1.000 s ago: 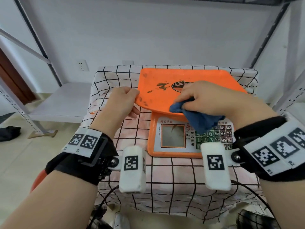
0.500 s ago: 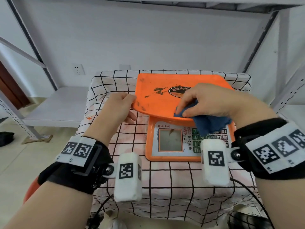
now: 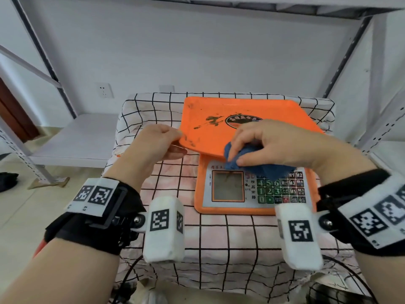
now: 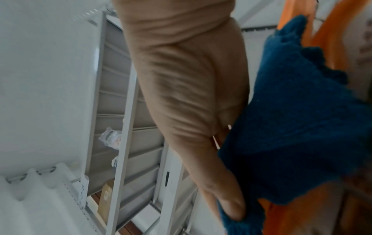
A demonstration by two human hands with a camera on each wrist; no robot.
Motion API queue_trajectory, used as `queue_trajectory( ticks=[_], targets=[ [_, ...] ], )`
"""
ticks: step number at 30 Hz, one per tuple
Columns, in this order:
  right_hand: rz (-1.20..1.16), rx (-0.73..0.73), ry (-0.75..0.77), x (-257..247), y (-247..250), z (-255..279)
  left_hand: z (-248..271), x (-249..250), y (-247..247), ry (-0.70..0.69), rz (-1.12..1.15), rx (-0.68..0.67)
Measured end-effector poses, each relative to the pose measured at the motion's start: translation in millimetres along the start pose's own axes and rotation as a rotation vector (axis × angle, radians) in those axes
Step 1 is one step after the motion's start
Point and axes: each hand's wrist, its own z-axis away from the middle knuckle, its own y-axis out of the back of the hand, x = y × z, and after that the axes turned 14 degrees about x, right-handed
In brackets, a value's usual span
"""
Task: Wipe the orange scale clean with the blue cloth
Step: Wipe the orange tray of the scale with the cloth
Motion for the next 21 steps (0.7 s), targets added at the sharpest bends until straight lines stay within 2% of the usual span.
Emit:
queue_trajectory(
  ticks=[3, 7, 9, 14, 16, 19, 21],
  targets=[
    [0.027, 0.065, -0.067, -1, -5, 2, -3, -2, 6, -0.032, -0.094, -0.018],
    [0.222, 0.259, -0.024, -24, -42, -13, -4, -2, 10, -0.002, -0.091, -0.080],
    [0.249, 0.332, -0.002, -34, -57, -20, -4, -2, 9, 0.006, -0.077, -0.088],
    [0.298, 0.405, 0.050, -43, -80, -40, -2, 0, 8, 0.016, -0.072, -0.091],
    [0.239, 0.390, 0.069, -42, -74, -42, -1, 1, 6, 0.017, -0.064, -0.067],
    [0.121, 0.242, 0.035, -30, -42, -30, 0, 0, 4, 0.020, -0.078, -0.033],
    [0.089, 0.145, -0.045, -19, -19, -17, 0, -1, 4, 0.021, -0.082, -0.036]
  ],
)
